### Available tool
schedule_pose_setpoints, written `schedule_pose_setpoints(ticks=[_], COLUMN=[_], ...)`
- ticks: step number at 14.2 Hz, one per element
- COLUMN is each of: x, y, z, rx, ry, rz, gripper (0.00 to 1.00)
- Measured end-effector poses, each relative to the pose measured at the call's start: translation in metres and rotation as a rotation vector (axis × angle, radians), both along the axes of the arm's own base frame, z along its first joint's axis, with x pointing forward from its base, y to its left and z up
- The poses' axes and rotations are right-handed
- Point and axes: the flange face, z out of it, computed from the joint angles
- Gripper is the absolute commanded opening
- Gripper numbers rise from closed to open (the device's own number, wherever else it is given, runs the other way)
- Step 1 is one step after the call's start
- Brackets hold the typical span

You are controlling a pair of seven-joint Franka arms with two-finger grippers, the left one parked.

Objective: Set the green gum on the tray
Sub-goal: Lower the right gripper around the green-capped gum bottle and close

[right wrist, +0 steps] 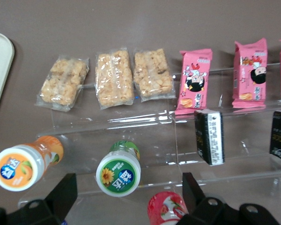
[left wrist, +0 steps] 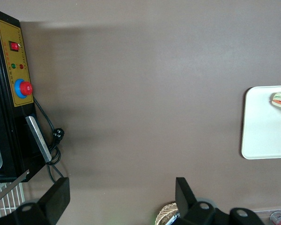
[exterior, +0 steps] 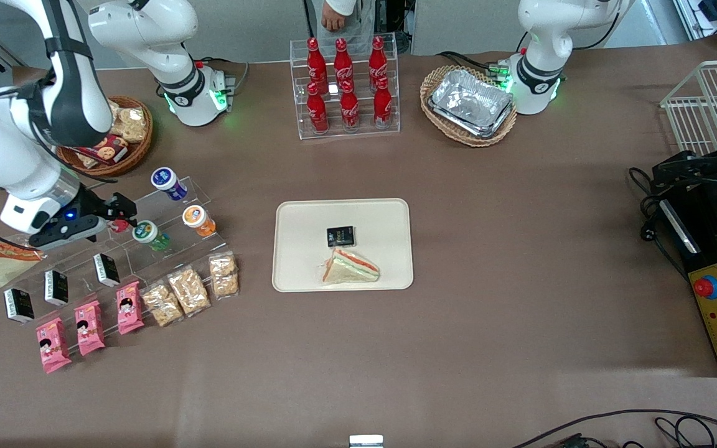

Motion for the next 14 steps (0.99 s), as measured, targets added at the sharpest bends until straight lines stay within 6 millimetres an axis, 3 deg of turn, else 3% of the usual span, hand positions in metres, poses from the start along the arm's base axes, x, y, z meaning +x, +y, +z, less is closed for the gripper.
schedule_pose_setpoints(ticks=[8, 14], x=[-0.016, -0.024], y=[0.002, 0.017], z=[-0.056, -0.089], rx=[-0.008, -0.014], ry=[-0.019, -0.036], rz=[-0.001, 0.012], gripper=[1.00, 1.00])
